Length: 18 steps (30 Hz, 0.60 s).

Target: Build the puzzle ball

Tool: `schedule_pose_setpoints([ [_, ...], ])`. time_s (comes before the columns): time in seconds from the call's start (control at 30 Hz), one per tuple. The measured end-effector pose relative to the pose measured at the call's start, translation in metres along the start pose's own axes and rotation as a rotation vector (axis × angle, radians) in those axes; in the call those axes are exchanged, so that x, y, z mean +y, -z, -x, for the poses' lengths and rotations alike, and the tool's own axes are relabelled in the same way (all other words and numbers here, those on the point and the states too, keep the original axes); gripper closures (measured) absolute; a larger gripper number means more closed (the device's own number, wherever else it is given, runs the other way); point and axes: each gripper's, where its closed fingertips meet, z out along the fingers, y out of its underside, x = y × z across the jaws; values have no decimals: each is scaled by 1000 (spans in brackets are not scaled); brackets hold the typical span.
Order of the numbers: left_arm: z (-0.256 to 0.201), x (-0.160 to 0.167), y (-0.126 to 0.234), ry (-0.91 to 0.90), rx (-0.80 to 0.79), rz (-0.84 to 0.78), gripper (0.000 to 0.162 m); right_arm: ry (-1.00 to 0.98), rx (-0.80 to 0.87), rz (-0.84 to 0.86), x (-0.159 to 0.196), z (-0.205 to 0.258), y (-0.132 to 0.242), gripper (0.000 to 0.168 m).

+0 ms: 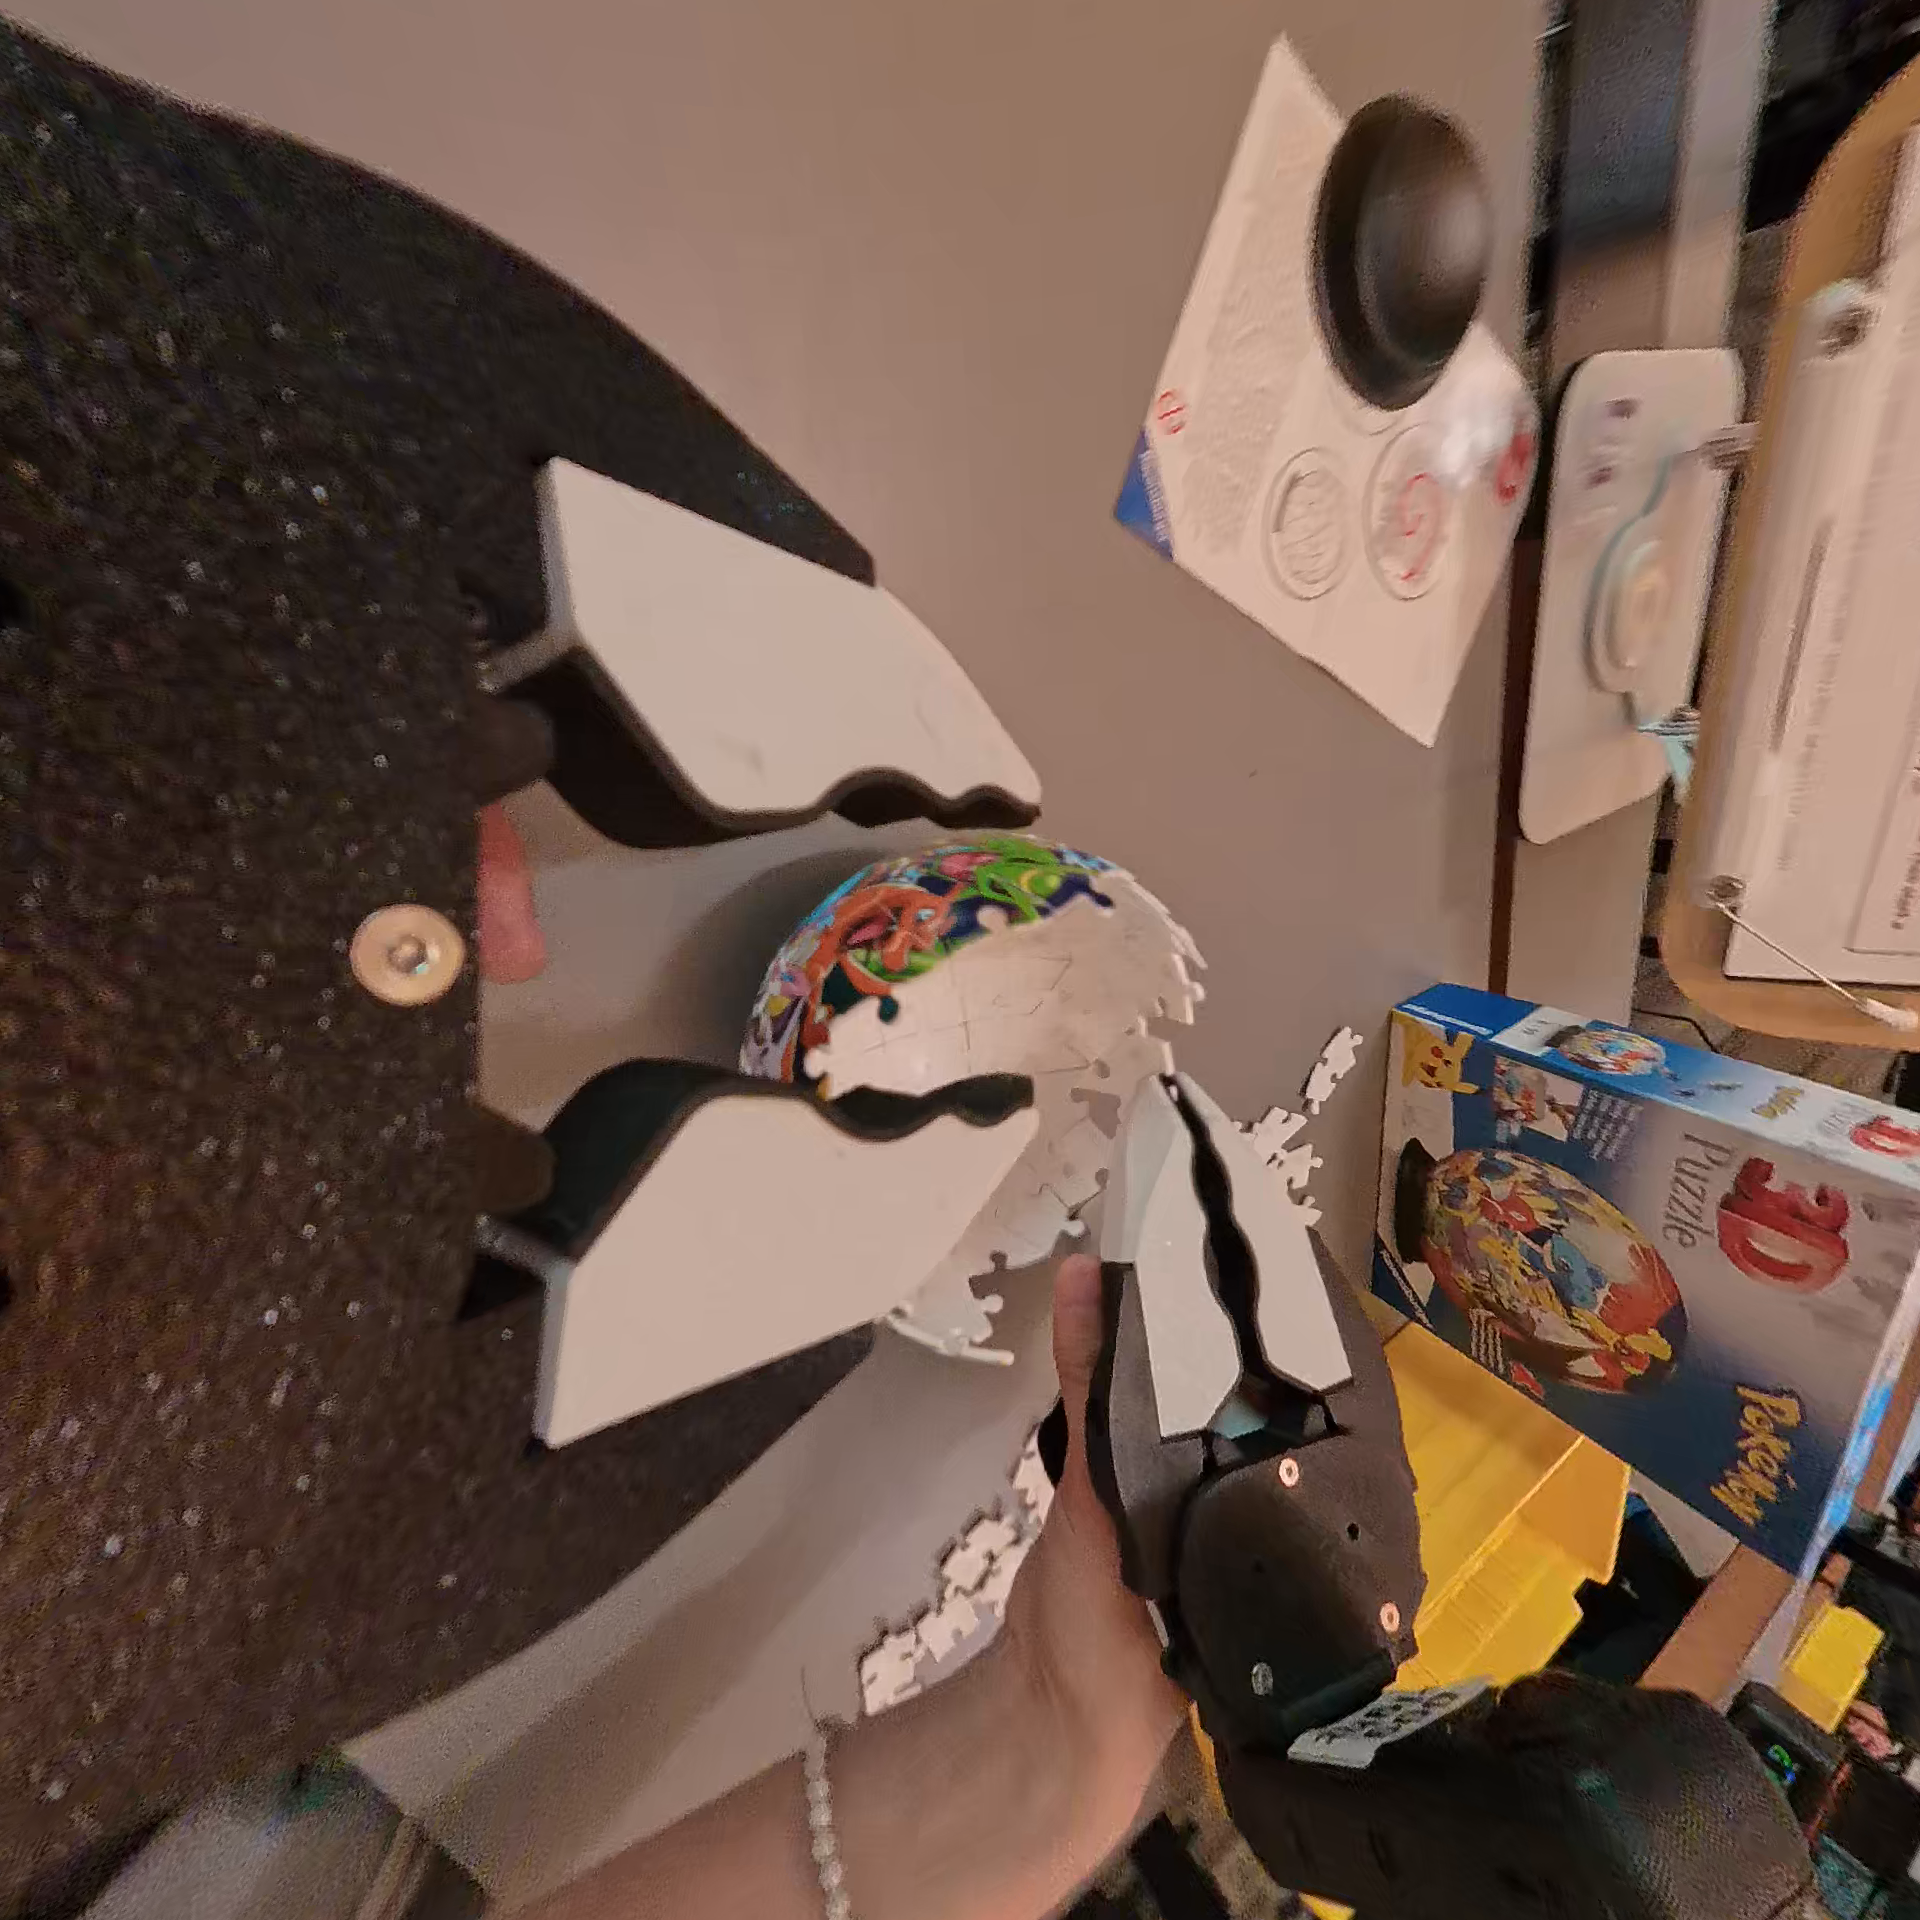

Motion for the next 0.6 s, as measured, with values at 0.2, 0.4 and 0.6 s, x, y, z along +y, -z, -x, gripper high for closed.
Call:
schedule_pose_setpoints([
  [0.2,-6,-46,3,-239,97,-93,102,25,23,-45,-7,-3,7,166],
  [0.4,-33,-61,-21,-718,374,20,131,67,32,-67,-17,-6,11,166],
  [0.6,-36,-38,-52,-1029,514,272,134,73,21,-161,-34,0,20,166],
])
